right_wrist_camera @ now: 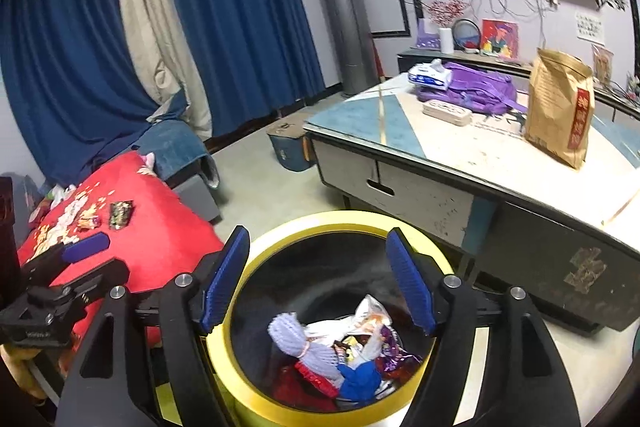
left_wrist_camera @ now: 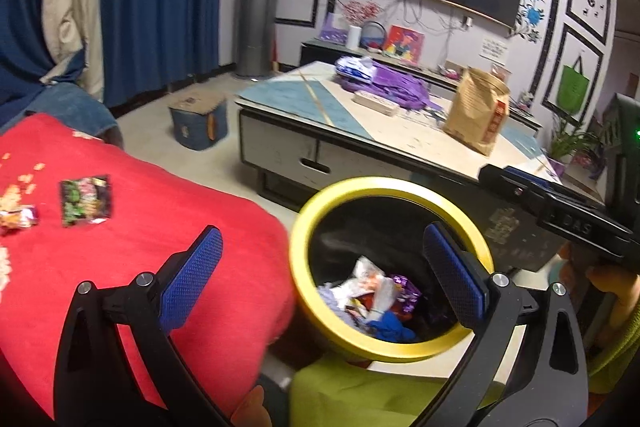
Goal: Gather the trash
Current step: 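Open both tools over the bin to drop the wrapper and glove, then move both tools back over the bed toward the green snack bag, then grasp the green snack bag with the right tool while the left tool grasps the purple wrapper, then carry the green snack bag and purple wrapper in both tools over the bin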
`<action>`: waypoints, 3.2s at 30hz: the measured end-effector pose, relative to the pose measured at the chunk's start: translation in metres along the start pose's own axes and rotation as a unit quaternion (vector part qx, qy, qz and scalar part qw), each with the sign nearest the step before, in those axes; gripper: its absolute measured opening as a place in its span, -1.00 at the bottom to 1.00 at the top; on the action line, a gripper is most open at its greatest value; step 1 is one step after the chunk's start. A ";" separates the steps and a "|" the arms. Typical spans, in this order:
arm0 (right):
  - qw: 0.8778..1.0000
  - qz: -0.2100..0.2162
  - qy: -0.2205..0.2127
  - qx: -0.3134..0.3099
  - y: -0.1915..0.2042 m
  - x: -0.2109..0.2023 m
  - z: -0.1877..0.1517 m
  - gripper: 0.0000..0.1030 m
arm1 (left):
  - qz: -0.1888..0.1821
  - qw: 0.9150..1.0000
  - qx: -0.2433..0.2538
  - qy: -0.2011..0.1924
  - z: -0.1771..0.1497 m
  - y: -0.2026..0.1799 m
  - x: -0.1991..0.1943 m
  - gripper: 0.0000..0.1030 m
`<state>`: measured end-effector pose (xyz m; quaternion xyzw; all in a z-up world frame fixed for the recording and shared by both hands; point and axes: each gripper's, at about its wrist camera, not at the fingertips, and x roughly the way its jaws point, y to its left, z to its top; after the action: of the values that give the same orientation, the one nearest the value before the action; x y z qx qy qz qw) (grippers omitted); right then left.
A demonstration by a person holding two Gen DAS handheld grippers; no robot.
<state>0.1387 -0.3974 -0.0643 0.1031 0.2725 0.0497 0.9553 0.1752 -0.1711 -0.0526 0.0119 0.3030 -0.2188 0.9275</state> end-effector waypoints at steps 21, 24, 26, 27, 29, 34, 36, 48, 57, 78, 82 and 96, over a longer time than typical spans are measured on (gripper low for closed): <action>0.993 0.097 0.016 -0.069 0.114 0.023 0.024 0.39 | 0.131 0.986 -0.080 -0.062 0.006 0.099 -0.048 0.79; 0.991 0.111 0.024 -0.074 0.132 0.033 0.027 0.39 | 0.148 0.982 -0.099 -0.063 0.006 0.118 -0.053 0.79; 0.990 0.118 0.029 -0.073 0.142 0.041 0.029 0.39 | 0.155 0.979 -0.115 -0.066 0.005 0.131 -0.057 0.79; 0.989 0.121 0.031 -0.074 0.147 0.044 0.030 0.39 | 0.161 0.977 -0.122 -0.066 0.005 0.138 -0.059 0.79; 0.989 0.124 0.033 -0.080 0.159 0.053 0.032 0.39 | 0.172 0.973 -0.138 -0.066 0.003 0.153 -0.061 0.79; 0.986 0.137 0.043 -0.090 0.186 0.078 0.033 0.39 | 0.187 0.962 -0.191 -0.060 -0.003 0.189 -0.068 0.79; 0.984 0.143 0.048 -0.094 0.196 0.090 0.035 0.39 | 0.190 0.957 -0.211 -0.057 -0.005 0.201 -0.069 0.79; 0.971 0.184 0.124 -0.089 0.256 0.174 0.027 0.15 | 0.152 0.930 -0.332 -0.037 -0.024 0.264 -0.056 0.65; 0.966 0.181 0.155 -0.104 0.288 0.217 0.021 0.04 | 0.122 0.915 -0.384 -0.026 -0.032 0.286 -0.039 0.62; 0.958 0.206 0.148 -0.130 0.276 0.187 -0.001 -0.86 | 0.127 0.855 -0.499 -0.063 -0.047 0.333 -0.028 -0.79; 0.960 0.206 0.137 -0.135 0.267 0.171 -0.003 -0.87 | 0.100 0.876 -0.465 -0.075 -0.041 0.311 -0.035 -0.80; 0.971 0.188 0.091 -0.113 0.204 0.118 0.016 -0.87 | 0.084 0.964 -0.238 -0.087 0.007 0.195 -0.048 -0.81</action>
<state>0.2390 -0.1839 -0.0654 0.0386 0.3269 0.2686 0.9053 0.2258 0.0235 -0.0413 -0.2028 0.2628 -0.0624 0.9412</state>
